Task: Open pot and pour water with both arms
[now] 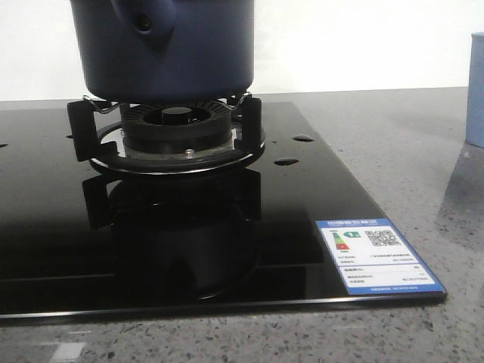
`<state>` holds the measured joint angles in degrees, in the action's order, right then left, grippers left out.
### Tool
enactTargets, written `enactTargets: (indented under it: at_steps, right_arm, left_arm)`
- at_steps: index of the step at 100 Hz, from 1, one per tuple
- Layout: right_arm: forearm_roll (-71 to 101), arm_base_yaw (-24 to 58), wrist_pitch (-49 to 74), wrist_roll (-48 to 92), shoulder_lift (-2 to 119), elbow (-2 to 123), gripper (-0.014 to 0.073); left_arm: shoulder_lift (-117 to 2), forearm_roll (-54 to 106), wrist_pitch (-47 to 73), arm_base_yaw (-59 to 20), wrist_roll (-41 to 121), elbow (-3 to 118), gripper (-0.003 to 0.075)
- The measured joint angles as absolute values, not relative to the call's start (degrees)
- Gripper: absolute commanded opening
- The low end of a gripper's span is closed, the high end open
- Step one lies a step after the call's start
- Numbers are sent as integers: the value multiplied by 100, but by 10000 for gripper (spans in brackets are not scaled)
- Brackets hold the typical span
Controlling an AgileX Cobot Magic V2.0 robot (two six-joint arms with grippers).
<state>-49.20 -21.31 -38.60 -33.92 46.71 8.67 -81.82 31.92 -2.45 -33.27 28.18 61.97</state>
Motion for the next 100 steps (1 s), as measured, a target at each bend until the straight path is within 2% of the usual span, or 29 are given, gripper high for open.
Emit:
enactTargets:
  at_steps: [30,37,42,48,56,61,63,69,82,100]
  right_arm:
    - [-4920,-2131,-4018,-3401,4671,867,640]
    - [-4896,-2088,-4087,-3401,4671,867,604]
    - [-4826,-2018,-4186,-3401,4671,867,538]
    - [-4745,-1956,-4359,-3401,4671,867,393]
    - [-4699,-1904,-4692,-3401,4671,883,148]
    - [-4689,-1905,-4923,-3401,4671,933,-44]
    - [-4689,-1905,-4992,-3401,4671,960,-82]
    - [-4689,-1905,-5249,-3427,4671,1109,-55]
    - [-4689,-1901,-5219,-3805,4671,1620,-55]
    - [-4645,-1891,-4358,-4855,4671,2667,-55]
  left_arm:
    - [-7559,2988,-213,-3327,2818,6197,585]
    - [-7318,2919,-202,-3315,2818,6197,576]
    - [-7137,2894,-202,-3274,2818,6197,538]
    - [-6904,2871,-192,-3159,2818,6197,460]
    - [-6616,2871,-170,-2938,2818,6197,286]
    - [-6418,2871,-146,-2757,2818,6209,167]
    - [-6369,2871,-124,-2671,2818,6209,115]
    - [-6156,2795,-57,-2393,2818,6209,-17]
    - [-5745,2547,323,-1793,2818,6209,-20]
    - [-5166,2419,567,-937,2818,6076,-20]
